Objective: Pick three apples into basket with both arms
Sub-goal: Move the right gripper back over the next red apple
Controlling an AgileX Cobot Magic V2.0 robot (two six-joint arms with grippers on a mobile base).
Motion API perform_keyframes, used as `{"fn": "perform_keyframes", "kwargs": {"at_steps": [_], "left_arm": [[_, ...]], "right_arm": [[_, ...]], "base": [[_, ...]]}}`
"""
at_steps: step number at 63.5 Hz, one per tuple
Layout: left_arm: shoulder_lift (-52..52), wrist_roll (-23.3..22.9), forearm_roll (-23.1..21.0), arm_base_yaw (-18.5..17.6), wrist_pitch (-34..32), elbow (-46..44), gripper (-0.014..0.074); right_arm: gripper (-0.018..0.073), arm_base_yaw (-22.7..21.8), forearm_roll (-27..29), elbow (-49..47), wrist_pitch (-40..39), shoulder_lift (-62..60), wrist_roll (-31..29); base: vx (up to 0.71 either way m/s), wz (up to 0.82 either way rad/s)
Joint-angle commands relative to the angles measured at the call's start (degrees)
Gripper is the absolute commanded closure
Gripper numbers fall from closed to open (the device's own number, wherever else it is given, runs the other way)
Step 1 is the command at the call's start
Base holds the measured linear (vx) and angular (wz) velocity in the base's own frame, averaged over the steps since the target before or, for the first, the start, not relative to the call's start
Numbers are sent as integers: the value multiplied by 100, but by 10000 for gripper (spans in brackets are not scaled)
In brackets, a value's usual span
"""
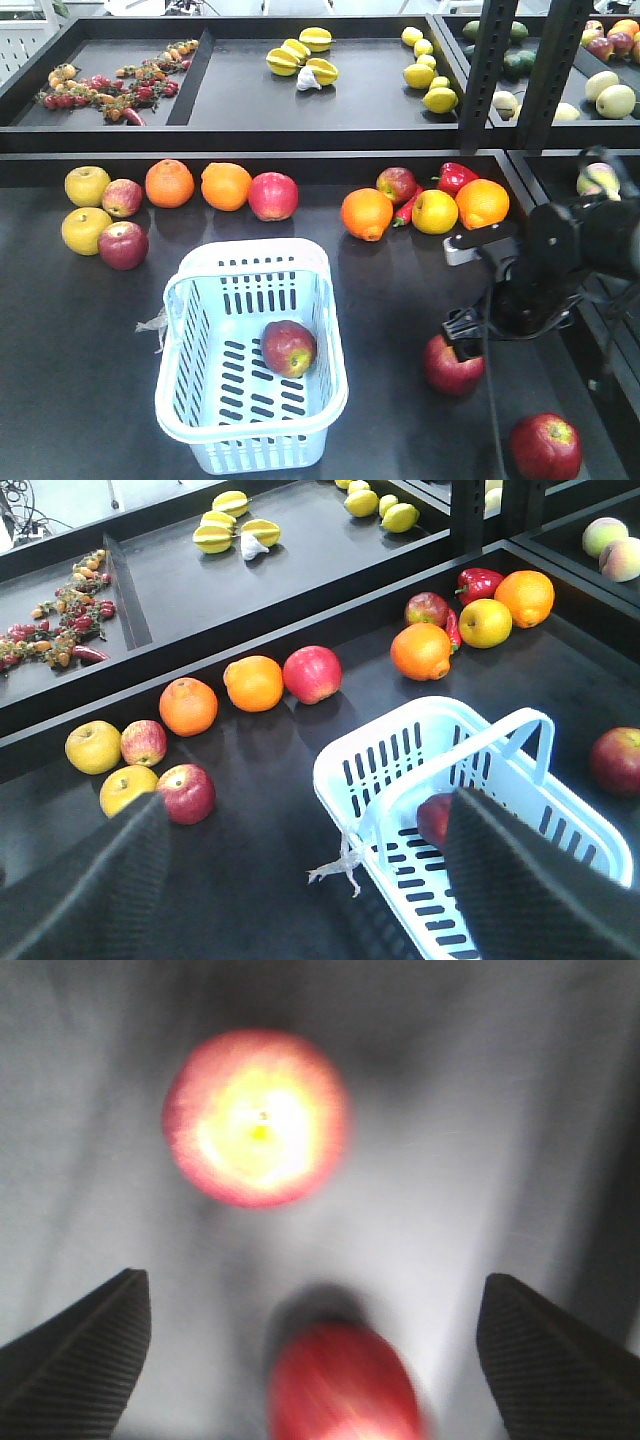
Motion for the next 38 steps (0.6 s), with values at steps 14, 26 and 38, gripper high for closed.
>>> {"fn": "perform_keyframes", "kwargs": {"at_steps": [14, 26, 38], "left_arm": [[4, -45, 8, 14, -356, -171, 56], [4, -45, 8, 14, -356, -171, 56], [4, -45, 8, 14, -356, -171, 56]], "right_arm": [[-55, -25, 595, -119, -1182, 261, -348], [-53, -25, 595, -119, -1572, 618, -348], [-47, -25, 595, -119, -1727, 968, -342]], "base": [[0, 0], [0, 0], [0, 0]]}}
